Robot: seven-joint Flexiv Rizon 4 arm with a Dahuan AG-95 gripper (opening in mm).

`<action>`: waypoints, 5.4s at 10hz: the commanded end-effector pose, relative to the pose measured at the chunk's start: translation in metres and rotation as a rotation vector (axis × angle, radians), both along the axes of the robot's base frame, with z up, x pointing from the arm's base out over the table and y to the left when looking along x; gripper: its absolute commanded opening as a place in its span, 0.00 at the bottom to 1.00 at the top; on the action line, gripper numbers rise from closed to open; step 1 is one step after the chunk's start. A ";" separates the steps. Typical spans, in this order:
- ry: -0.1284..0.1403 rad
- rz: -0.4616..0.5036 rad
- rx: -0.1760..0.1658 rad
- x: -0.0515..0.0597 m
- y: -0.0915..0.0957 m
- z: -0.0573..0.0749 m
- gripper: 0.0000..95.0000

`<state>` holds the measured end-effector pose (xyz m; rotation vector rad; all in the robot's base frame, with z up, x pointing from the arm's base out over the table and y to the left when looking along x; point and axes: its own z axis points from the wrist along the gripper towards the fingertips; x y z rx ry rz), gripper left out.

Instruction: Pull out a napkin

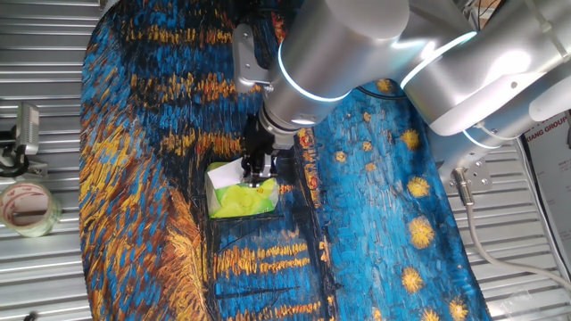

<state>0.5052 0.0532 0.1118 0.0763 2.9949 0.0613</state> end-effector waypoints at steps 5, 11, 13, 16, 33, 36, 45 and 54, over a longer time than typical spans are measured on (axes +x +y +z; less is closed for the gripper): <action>0.001 0.000 0.001 0.000 0.000 0.000 0.20; 0.003 -0.013 0.003 0.000 0.000 0.000 0.00; 0.006 -0.019 0.003 0.000 0.000 0.000 0.00; 0.005 -0.024 0.003 0.000 0.000 0.000 0.00; 0.032 -0.020 0.007 0.000 -0.001 0.038 0.00; 0.032 -0.017 0.006 0.000 0.000 0.041 0.00; 0.037 -0.014 0.002 0.000 0.003 0.045 0.00; 0.046 -0.021 0.006 0.000 0.008 0.059 0.00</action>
